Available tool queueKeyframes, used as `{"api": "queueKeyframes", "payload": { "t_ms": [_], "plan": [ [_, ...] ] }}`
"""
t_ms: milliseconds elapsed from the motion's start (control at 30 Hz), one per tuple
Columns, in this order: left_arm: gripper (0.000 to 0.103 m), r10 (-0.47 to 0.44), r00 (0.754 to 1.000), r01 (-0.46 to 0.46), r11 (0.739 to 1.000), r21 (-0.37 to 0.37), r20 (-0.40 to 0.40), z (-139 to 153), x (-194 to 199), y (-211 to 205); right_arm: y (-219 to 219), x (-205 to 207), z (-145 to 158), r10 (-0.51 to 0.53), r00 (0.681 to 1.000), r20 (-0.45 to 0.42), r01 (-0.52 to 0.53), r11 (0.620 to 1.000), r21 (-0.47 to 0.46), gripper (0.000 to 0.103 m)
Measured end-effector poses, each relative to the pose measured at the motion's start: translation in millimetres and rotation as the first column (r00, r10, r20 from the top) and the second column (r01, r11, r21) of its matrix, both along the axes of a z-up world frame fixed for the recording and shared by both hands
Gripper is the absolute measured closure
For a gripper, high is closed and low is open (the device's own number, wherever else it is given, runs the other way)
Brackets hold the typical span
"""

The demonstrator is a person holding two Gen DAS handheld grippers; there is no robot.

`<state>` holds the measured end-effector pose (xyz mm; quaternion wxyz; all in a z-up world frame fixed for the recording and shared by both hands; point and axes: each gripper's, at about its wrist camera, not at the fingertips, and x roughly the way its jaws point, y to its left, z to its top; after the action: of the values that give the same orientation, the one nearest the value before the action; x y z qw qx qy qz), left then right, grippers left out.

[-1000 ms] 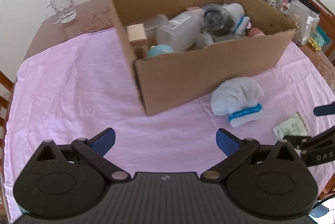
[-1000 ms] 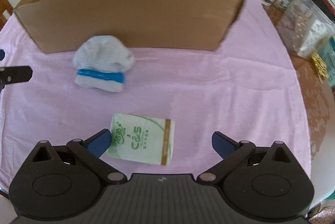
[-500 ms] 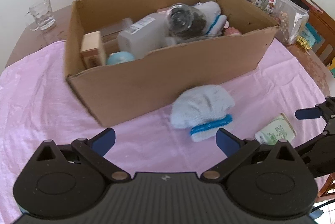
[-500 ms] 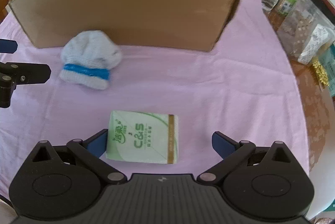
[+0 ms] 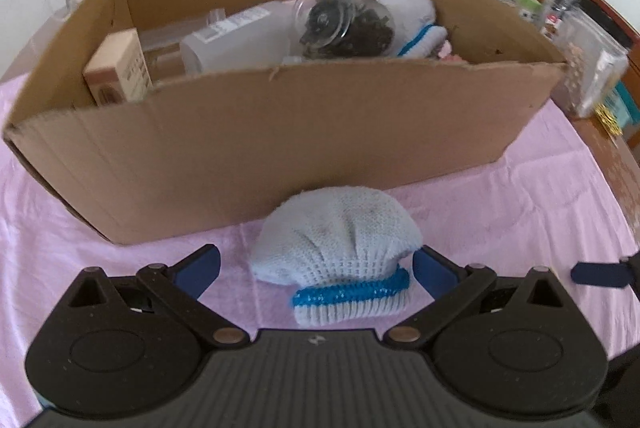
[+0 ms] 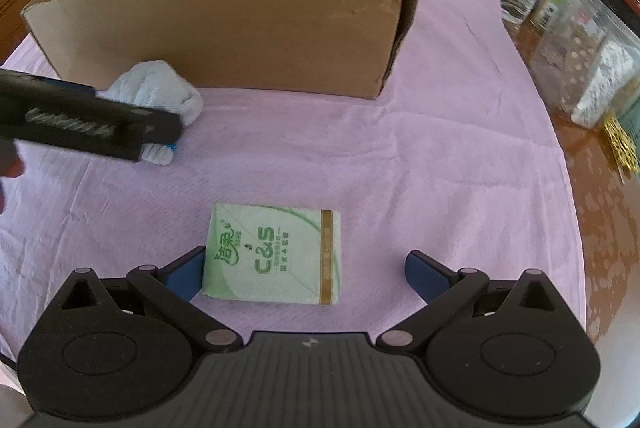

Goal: Organize objects
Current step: 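Grasp the white knit cap with left tool while right tool grasps the C&S tissue pack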

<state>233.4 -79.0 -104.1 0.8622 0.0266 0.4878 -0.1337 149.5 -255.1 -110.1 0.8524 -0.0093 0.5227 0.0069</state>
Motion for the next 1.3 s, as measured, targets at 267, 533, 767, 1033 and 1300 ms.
{"api": "queueKeyframes", "payload": {
  "t_ms": [267,533,767,1033,1300],
  "plan": [
    [0.000,-0.011,1.000,0.011,0.998,0.056,-0.002,-2,-12,22,-1,-1,1,0.041,0.999,0.006,-0.041,0.999,0.001,0.000],
    [0.000,-0.088,0.996,0.085,0.991,0.107,0.030,-3,-21,27,-3,3,1,0.086,0.996,0.010,-0.086,0.996,0.002,0.000],
    [0.000,-0.096,0.995,0.093,0.993,0.073,0.039,-6,-9,6,-3,3,1,0.108,0.994,0.019,-0.108,0.994,0.002,0.000],
    [0.003,-0.123,0.991,0.120,0.991,0.066,0.050,-4,-9,-4,-3,1,1,0.119,0.992,0.035,-0.119,0.993,0.002,0.000],
    [0.006,-0.134,0.990,0.129,0.989,0.075,0.055,-3,-10,3,-1,2,3,0.127,0.991,0.031,-0.127,0.992,0.003,0.000]
  ]
}}
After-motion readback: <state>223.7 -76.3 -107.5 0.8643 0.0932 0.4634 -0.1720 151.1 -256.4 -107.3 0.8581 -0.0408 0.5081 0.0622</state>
